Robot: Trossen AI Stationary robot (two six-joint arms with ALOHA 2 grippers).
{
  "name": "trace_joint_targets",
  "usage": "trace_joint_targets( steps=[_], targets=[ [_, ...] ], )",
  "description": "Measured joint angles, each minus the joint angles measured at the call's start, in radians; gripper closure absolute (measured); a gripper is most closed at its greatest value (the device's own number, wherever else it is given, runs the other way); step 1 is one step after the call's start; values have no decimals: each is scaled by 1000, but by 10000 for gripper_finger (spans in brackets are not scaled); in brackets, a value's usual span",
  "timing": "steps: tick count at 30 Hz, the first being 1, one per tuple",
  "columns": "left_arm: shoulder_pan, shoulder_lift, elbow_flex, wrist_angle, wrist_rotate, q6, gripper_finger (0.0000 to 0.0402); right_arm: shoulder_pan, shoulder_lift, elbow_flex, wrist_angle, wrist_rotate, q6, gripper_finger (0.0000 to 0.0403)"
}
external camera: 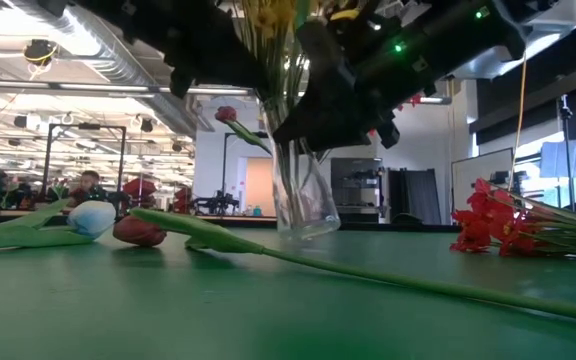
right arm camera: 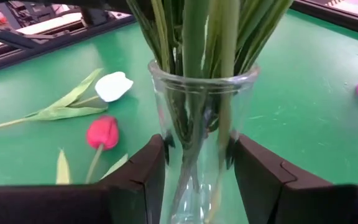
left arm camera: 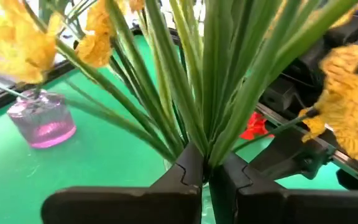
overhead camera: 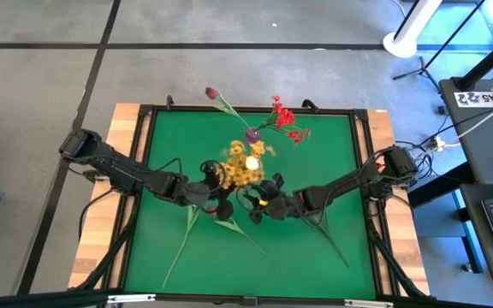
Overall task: Sort flowers into vase by color
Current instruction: Put the yellow flowers into the transparent vase
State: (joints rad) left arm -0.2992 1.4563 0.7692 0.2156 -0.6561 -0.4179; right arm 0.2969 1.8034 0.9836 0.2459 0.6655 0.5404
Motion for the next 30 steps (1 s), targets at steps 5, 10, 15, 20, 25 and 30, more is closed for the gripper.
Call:
trace_joint_targets(
  steps=[5, 10, 15, 20, 25, 30],
  targets=[
    [-7, 1, 0, 18, -2, 5, 394, 0, 0, 0, -3, 10, -3, 250],
    [-19, 1, 0, 22, -15, 16, 366, -2, 0, 0, -8, 33, -19, 250],
    [-44, 1, 0, 23, -5, 32, 325, -4, 0, 0, -11, 72, -20, 250],
    [-66, -19, 1, 28, -24, 34, 282, -4, 0, 0, -11, 97, -24, 250],
    [-96, -85, 1, 11, -78, 43, 242, -4, 5, 0, -14, 117, -39, 250],
    [-148, -146, 2, -26, -146, 61, 226, -4, 48, 0, 13, 131, -40, 250]
  ],
)
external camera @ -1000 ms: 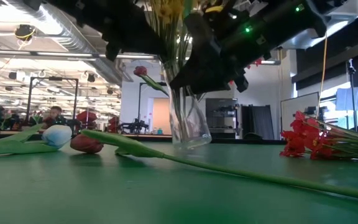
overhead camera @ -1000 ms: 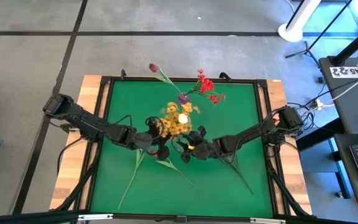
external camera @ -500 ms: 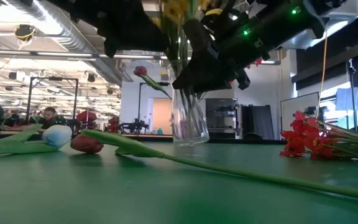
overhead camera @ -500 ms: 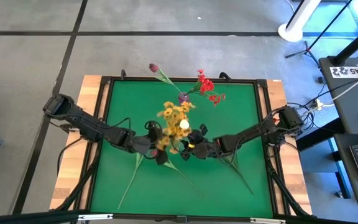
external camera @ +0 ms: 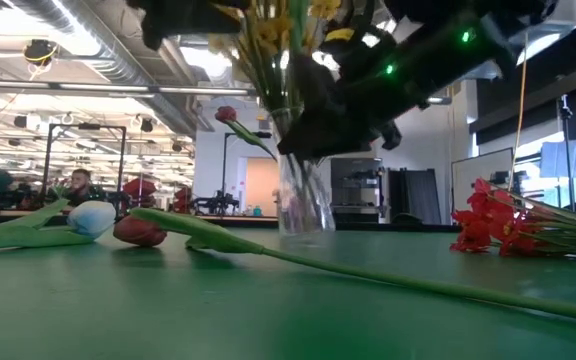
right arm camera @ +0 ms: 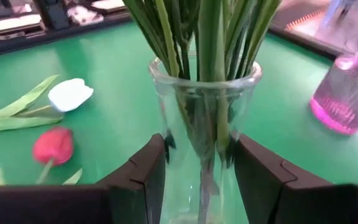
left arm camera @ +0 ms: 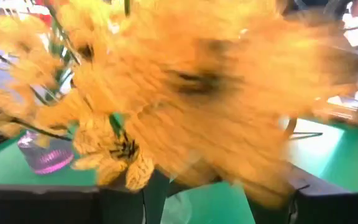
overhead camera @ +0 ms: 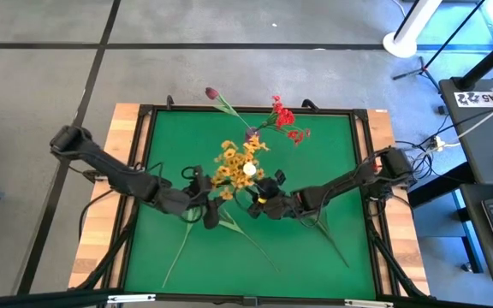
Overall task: Sort flowers into vase by color
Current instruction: Put the yellow flowers into the transparent vase
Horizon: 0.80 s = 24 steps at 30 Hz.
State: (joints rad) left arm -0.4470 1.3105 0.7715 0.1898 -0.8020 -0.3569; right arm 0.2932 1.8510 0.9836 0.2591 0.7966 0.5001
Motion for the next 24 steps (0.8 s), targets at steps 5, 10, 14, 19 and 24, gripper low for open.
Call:
trace_joint_targets(
  steps=[5, 10, 14, 19, 24],
  targets=[
    [-59, -20, 0, -31, -88, 0, 226, 2, 42, 5, 27, 29, 0, 250],
    [-106, -21, 0, -59, -151, -20, 226, 33, 44, 3, 10, 40, 12, 250],
    [-133, -21, 0, -98, -195, -57, 226, 67, 44, 2, -3, 48, -2, 250],
    [-152, -21, 0, -141, -209, -106, 227, 103, 43, 2, -43, 48, 25, 248],
    [-152, -21, 0, -156, -211, -132, 227, 119, 46, 0, -49, -11, 25, 193]
  ],
)
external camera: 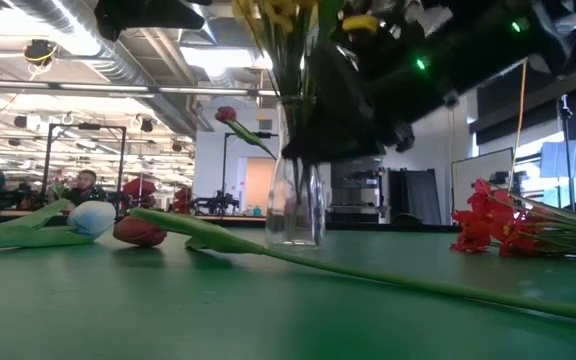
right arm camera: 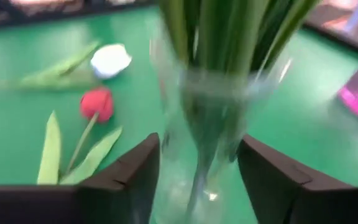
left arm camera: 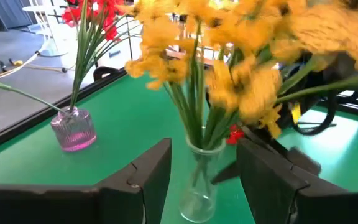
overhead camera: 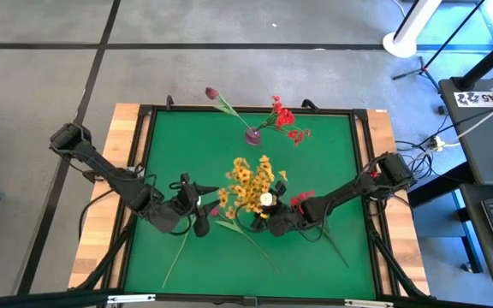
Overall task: Sort flowers into vase by color
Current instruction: Put the yellow flowers into the transparent vase, then put the red flowers into the purple vase
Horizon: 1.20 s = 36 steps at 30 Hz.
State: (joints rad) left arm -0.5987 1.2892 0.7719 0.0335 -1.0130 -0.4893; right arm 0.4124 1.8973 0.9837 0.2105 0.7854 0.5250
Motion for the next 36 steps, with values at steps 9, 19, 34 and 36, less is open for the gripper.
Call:
trace_joint_targets(
  steps=[9, 19, 34, 36],
  targets=[
    [-1, 0, 0, 1, 3, -7, 227, 2, 7, -5, -45, -107, 9, 121],
    [0, 0, 0, -4, 4, -8, 227, 1, -3, -4, -68, -116, 28, 98],
    [-2, 0, 0, -118, 5, -105, 227, 69, -149, -2, -209, -87, 28, 97],
    [-4, 0, 0, -120, 5, -106, 227, 93, -161, -2, -221, -81, 28, 97]
  ],
)
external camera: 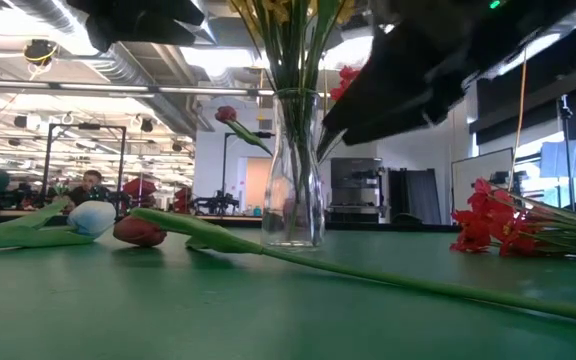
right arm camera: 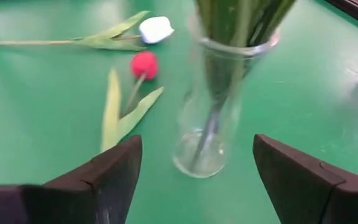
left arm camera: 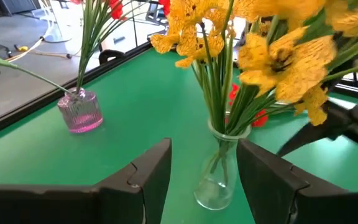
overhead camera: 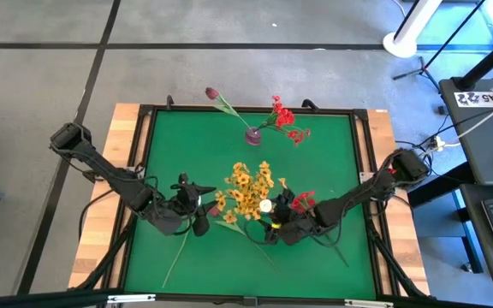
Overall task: Sort flowers into vase by color
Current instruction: Put the red flowers into the purple vase
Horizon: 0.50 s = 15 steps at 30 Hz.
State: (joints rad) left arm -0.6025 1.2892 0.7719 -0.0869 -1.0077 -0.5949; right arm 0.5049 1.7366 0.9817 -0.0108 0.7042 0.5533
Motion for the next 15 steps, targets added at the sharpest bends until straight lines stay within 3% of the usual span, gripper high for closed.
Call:
trace_joint_targets(
  steps=[10, 15],
  targets=[
    [-19, 0, 0, -4, 4, -6, 227, 134, -95, 0, -162, -7, 80, 97],
    [-51, -28, 0, 11, 49, -8, 227, 210, -150, 1, -282, -69, 172, 97]
  ],
)
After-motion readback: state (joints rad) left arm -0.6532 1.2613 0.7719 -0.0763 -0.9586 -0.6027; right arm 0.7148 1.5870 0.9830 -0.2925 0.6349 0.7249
